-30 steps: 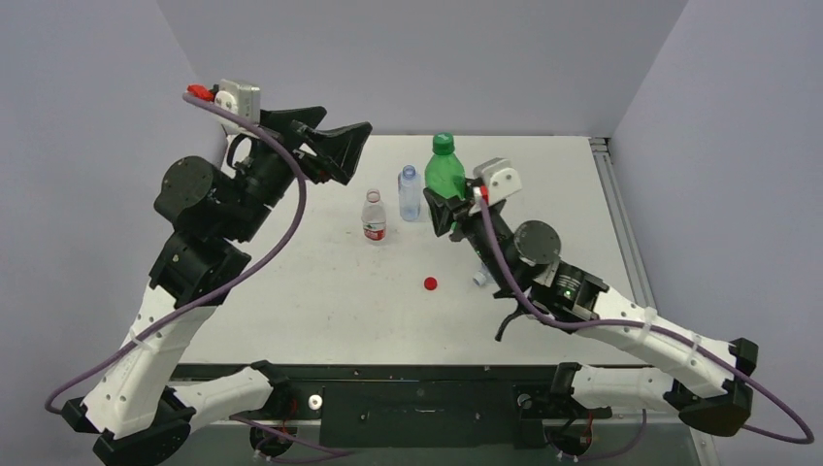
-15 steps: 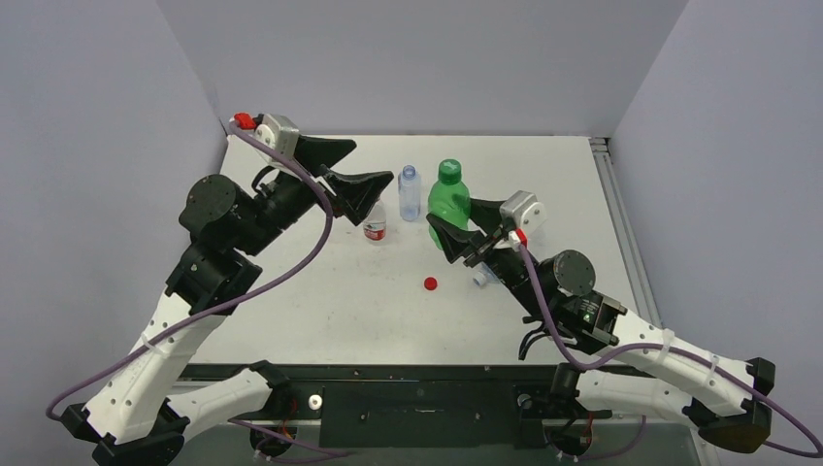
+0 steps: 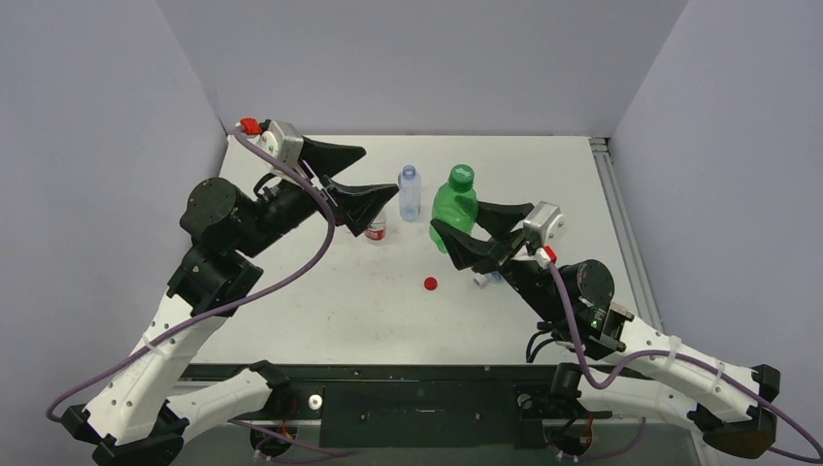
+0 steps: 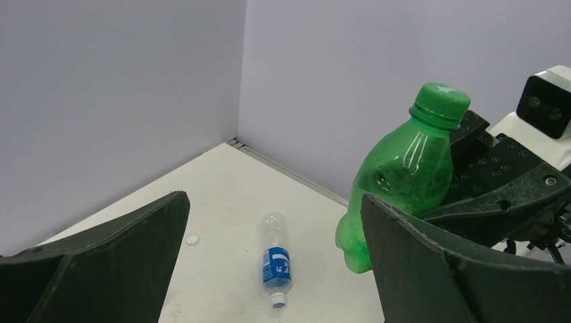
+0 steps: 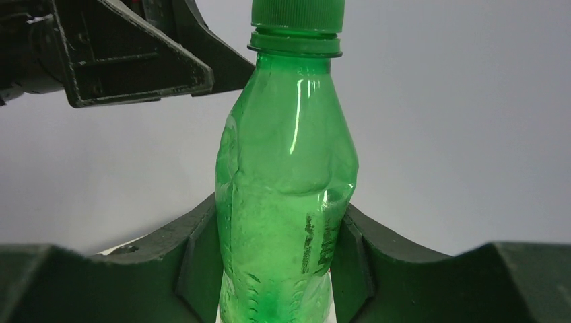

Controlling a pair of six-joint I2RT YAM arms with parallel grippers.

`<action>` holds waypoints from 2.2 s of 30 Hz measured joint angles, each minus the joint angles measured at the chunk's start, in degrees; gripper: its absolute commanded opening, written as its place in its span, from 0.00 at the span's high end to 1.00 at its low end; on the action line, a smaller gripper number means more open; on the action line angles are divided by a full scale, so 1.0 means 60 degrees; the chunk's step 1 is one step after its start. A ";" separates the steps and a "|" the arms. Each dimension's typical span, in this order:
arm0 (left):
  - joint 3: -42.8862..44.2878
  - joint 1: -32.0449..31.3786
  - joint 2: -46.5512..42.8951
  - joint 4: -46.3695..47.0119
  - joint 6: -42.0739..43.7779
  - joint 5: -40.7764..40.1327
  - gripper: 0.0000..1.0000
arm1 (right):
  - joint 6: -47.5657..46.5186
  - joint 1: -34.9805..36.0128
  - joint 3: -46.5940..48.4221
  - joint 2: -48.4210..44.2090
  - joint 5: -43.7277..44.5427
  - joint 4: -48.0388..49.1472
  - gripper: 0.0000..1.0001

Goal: Unscrew the bottle caps
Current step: Unscrew the bottle cap from the plastic bottle.

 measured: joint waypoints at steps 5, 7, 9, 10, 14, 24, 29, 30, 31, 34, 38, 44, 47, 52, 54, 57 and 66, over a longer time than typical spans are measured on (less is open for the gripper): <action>-0.0168 0.0000 -0.0076 0.0160 -0.0193 0.0776 0.03 | 0.0237 0.0000 0.0000 -0.0157 -0.0546 0.0244 1.00; -0.0219 0.0004 -0.0098 0.0237 -0.0368 0.1424 0.03 | 0.0466 0.0000 0.0000 -0.0175 -0.0852 0.0441 1.00; -0.0237 0.0004 -0.0102 0.0335 -0.0594 0.2342 0.04 | 0.0790 0.0000 0.0000 -0.0160 -0.1202 0.0714 1.00; -0.0248 -0.0007 -0.0102 0.0419 -0.0685 0.2805 0.03 | 0.0998 0.0000 0.0000 -0.0146 -0.1373 0.0878 1.00; -0.0248 -0.0189 -0.0098 0.0663 -0.1031 0.4346 0.03 | 0.1883 0.0000 0.0015 0.0055 -0.1974 0.1825 1.00; -0.0302 -0.0459 0.0015 0.0998 -0.1071 0.5617 0.03 | 0.2892 0.0430 0.0670 0.1217 -0.2594 0.2892 1.00; -0.0321 -0.0477 0.0273 0.1100 -0.1049 0.5635 0.16 | 0.2619 0.0922 0.1013 0.1570 -0.2623 0.2568 1.00; -0.0321 -0.0488 0.0310 0.1096 -0.1045 0.5672 0.22 | 0.2550 0.0973 0.1045 0.1603 -0.2623 0.2517 1.00; -0.0321 -0.0510 0.0357 0.1089 -0.1020 0.5734 0.38 | 0.2492 0.1016 0.1075 0.1625 -0.2612 0.2455 1.00; -0.0321 -0.0586 0.0412 0.1060 -0.0856 0.6164 0.69 | 0.2302 0.1049 0.1191 0.1657 -0.2459 0.2193 0.97; -0.0302 -0.0579 0.0346 0.1086 -0.0659 0.6178 0.79 | 0.2127 0.1060 0.1570 0.1818 -0.2401 0.1687 0.54; -0.0364 -0.0586 0.0138 0.0965 -0.0117 0.5708 0.97 | 0.2204 0.0823 0.3115 0.1920 -0.2269 -0.0663 0.26; -0.0634 -0.0583 -0.0055 0.0718 0.0474 0.5016 1.00 | 0.2200 0.0594 0.4033 0.1920 -0.2062 -0.1945 0.24; -0.1016 -0.0594 -0.0157 0.0127 0.1468 0.3672 1.00 | 0.2127 0.0463 0.5887 0.2095 -0.1851 -0.3592 0.22; -0.1166 -0.0594 -0.0157 -0.0073 0.1712 0.3337 1.00 | 0.2087 0.0437 0.6328 0.2200 -0.1829 -0.4014 0.23; -0.1290 -0.0594 -0.0153 -0.0310 0.1912 0.3060 1.00 | 0.2058 0.0415 0.6838 0.2390 -0.1810 -0.4666 0.27; -0.1330 -0.0616 -0.0153 -0.0568 0.1902 0.2801 1.00 | 0.2226 -0.0160 0.7865 0.3577 -0.1723 -0.6040 0.53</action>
